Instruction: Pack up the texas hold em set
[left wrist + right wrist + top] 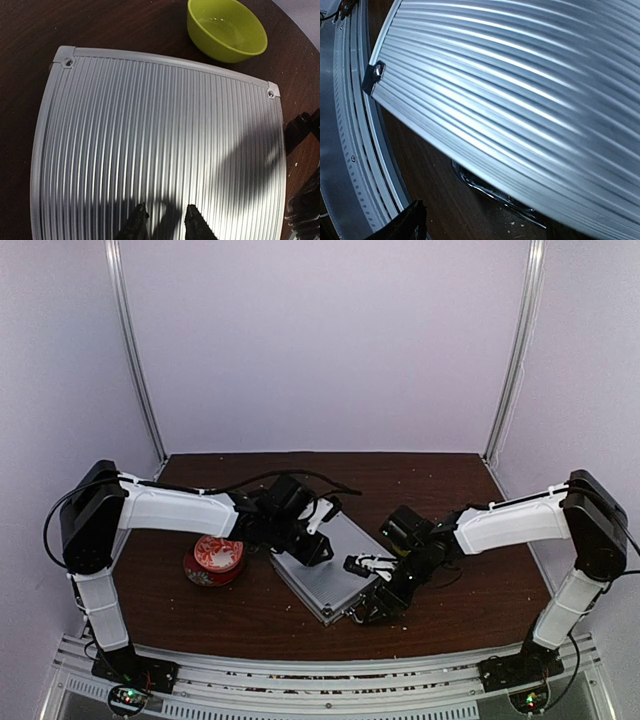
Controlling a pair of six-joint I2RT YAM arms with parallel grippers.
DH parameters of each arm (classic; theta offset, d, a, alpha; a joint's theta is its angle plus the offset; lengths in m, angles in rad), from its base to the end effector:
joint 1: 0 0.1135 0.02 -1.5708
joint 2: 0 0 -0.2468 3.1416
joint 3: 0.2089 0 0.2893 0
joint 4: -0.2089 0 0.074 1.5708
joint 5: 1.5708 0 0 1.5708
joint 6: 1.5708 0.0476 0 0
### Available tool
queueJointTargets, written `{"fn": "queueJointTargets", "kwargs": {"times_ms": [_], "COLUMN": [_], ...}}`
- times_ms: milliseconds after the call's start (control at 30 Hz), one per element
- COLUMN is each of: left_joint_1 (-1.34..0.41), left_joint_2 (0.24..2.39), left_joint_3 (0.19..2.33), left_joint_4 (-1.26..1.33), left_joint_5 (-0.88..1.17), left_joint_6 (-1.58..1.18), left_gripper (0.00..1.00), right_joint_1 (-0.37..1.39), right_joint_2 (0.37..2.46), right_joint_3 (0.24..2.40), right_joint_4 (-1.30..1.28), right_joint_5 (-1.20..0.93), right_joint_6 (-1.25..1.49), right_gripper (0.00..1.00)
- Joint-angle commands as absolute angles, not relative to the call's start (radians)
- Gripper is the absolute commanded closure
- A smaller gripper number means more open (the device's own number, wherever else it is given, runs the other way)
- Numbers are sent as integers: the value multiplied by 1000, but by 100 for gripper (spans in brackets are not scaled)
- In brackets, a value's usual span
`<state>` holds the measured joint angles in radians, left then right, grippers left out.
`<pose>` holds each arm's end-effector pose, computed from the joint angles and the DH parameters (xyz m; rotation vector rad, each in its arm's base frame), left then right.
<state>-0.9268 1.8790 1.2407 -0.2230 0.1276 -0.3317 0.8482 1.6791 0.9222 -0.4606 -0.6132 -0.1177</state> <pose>0.2574 -0.3530 0.1363 0.8067 2.4245 -0.6888 0.1995 0.2677 0.1022 -1.4700 2.4557 1.0272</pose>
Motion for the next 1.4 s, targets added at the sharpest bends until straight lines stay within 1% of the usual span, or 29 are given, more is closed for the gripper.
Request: {"fn": "queueJointTargets", "kwargs": {"times_ms": [0, 167, 300, 367, 433, 500, 633, 800, 1000, 1200, 1367], "left_joint_1": [-927, -927, -927, -927, -927, -928, -928, -928, -928, -929, -928], "left_joint_2": [1899, 1897, 1898, 1898, 1898, 1898, 1899, 1893, 1893, 1896, 1893], "left_joint_3": [1193, 1179, 1175, 1173, 1169, 1165, 1159, 1144, 1132, 1137, 1130], "left_joint_4": [-270, -259, -253, -249, -247, -243, -241, -232, -222, -222, -222], "left_joint_5": [137, 137, 138, 141, 144, 145, 146, 145, 149, 148, 144], "left_joint_6": [-344, -347, -345, -345, -345, -345, -346, -351, -353, -346, -349], "left_gripper": [74, 74, 74, 74, 74, 74, 74, 74, 74, 74, 74], "right_joint_1": [859, 859, 858, 859, 866, 869, 888, 900, 876, 781, 772], "right_joint_2": [1755, 1741, 1701, 1690, 1681, 1676, 1708, 1777, 1653, 1614, 1620], "right_joint_3": [957, 944, 908, 896, 891, 879, 850, 885, 860, 900, 912], "right_joint_4": [-417, -399, -344, -317, -301, -277, -233, -218, -170, -157, -125], "right_joint_5": [-625, -751, -812, -757, -639, -571, -549, -668, -783, -942, -947], "right_joint_6": [-107, -130, -126, -100, -77, -49, -6, 9, 18, 79, 114], "right_gripper": [19, 22, 21, 20, 19, 19, 18, 19, 21, 24, 24]}}
